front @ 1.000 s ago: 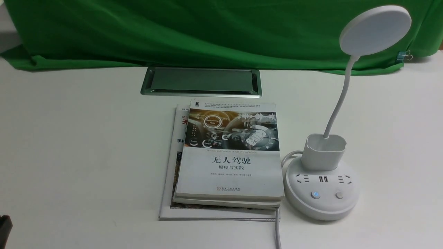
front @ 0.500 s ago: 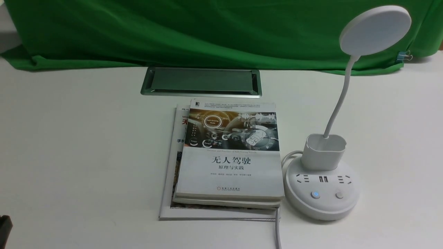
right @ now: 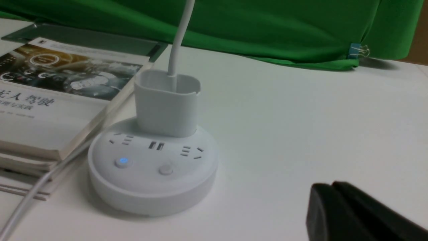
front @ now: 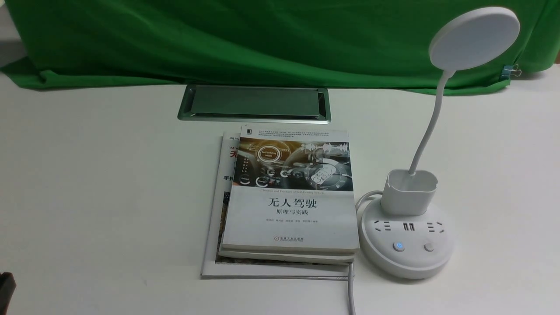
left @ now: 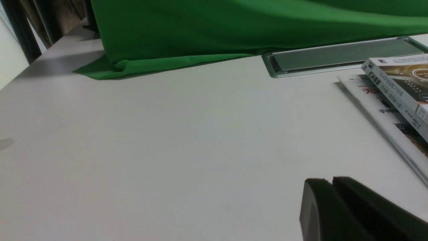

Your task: Turn off the desk lamp on the white desktop by hand.

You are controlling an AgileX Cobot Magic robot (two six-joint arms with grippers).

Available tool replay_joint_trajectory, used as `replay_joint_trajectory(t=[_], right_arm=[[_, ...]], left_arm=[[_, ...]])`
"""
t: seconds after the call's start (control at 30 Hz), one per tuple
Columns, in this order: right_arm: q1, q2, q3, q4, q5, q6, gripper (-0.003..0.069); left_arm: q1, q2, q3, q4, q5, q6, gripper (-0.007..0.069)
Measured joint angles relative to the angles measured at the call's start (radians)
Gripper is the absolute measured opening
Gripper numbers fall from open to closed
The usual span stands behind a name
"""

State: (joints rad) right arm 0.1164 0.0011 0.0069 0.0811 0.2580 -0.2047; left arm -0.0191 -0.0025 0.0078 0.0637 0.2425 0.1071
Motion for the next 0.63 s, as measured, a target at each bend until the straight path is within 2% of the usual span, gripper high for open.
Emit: replay_joint_trajectory(t=[0.63], right_arm=[[0.000, 0.000, 0.000, 0.000, 0.000, 0.000, 0.0056]], left_arm=[[0.000, 0.000, 0.000, 0.000, 0.000, 0.001, 0.0020]])
